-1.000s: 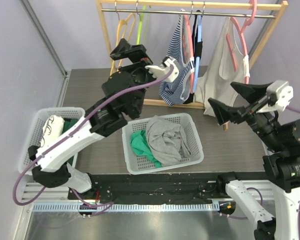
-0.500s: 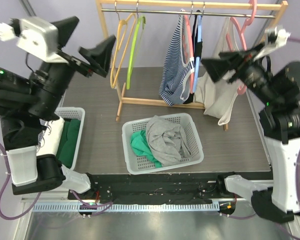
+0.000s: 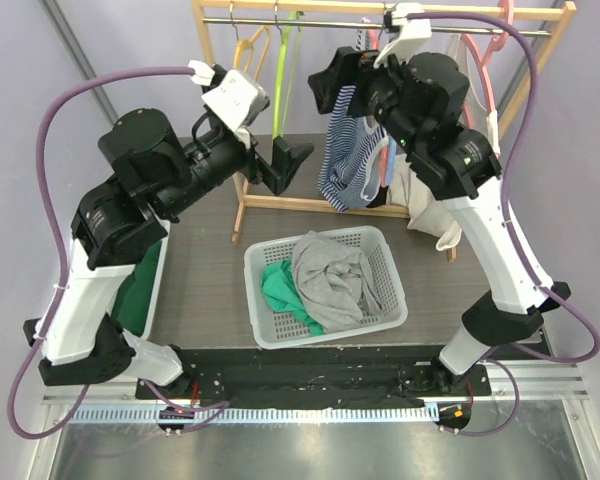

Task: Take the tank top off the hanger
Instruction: Pick up the hanger from the clothesline.

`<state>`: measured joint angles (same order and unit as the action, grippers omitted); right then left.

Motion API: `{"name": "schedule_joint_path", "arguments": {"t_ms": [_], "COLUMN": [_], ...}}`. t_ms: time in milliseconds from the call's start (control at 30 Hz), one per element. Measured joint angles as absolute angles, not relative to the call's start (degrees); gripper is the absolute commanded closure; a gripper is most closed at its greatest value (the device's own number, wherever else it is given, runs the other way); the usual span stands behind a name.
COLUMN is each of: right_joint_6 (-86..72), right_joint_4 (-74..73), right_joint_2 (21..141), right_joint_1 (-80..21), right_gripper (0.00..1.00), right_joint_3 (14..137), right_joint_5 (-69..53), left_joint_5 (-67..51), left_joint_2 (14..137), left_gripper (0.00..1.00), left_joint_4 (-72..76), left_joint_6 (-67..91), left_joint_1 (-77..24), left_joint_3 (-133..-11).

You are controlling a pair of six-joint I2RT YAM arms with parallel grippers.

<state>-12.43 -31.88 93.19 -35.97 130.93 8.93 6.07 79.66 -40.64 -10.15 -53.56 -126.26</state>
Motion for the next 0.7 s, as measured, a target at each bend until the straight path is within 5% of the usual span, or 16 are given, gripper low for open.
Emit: {"name": "schedule_joint_path", "arguments": {"t_ms": [267, 533, 700], "right_joint_6": [-8.4, -6.9, -7.2], "right_joint_4": [-33.6, -34.4, -35.3], "right_joint_2": [89.8, 85.3, 84.9], "right_joint_1": [-38.7, -40.3, -40.3], "right_gripper": [0.00, 0.01, 0.02], "right_joint_3": [127.3, 128.1, 127.0], "right_joint_5": [18.8, 20.6, 21.9], "left_joint_5": [2.7, -6.3, -10.4], "left_joint_2": [97.0, 86.4, 83.7], "left_gripper": [0.00, 0.00, 0.00], "left_joint_4": [-40.1, -36.8, -38.0], "left_joint_6": [-4.4, 5.8, 8.4], "left_joint_1": [-39.3, -18.3, -15.5], "left_joint_3": [-153.2, -122.1, -120.5]}}
